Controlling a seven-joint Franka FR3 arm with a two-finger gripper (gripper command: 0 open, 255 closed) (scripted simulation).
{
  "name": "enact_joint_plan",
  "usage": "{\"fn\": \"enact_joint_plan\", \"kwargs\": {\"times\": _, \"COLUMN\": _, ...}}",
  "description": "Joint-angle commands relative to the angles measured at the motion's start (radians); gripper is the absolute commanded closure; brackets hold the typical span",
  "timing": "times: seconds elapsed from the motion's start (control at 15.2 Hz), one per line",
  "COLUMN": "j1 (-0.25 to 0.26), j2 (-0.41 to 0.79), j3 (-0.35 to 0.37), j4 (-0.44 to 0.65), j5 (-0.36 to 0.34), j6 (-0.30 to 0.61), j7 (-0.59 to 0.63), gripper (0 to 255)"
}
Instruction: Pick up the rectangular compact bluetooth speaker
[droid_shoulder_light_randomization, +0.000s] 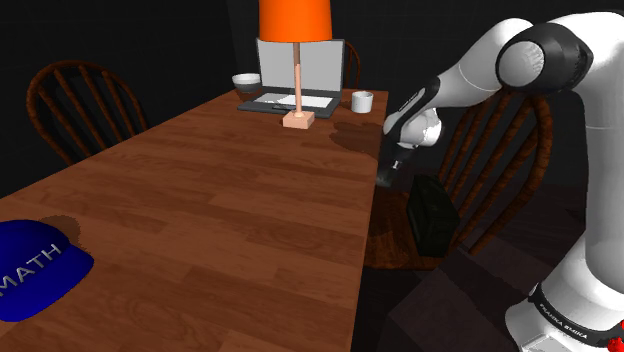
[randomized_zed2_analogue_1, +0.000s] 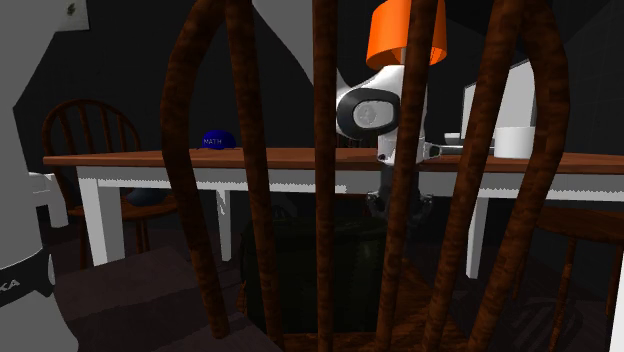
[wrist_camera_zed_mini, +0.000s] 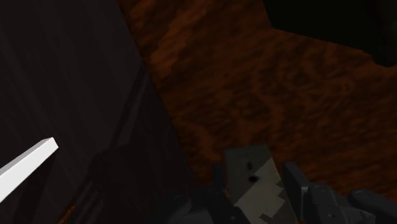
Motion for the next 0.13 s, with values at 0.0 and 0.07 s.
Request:
{"fn": "enact_joint_plan", "kwargs": {"times": 0.0, "j1": 0.006, "j2": -0.014, "j3": -0.007, "j4": -0.002, "j5": -0.010, "j6": -0.011, "j7": 0.009, "gripper": 255}}
{"fn": "enact_joint_plan", "kwargs": {"times": 0.07, "j1": 0.006, "j2": -0.014, "j3": -0.007, "j4": -0.002, "j5": -0.010, "j6": -0.011, "j7": 0.009, "gripper": 255}}
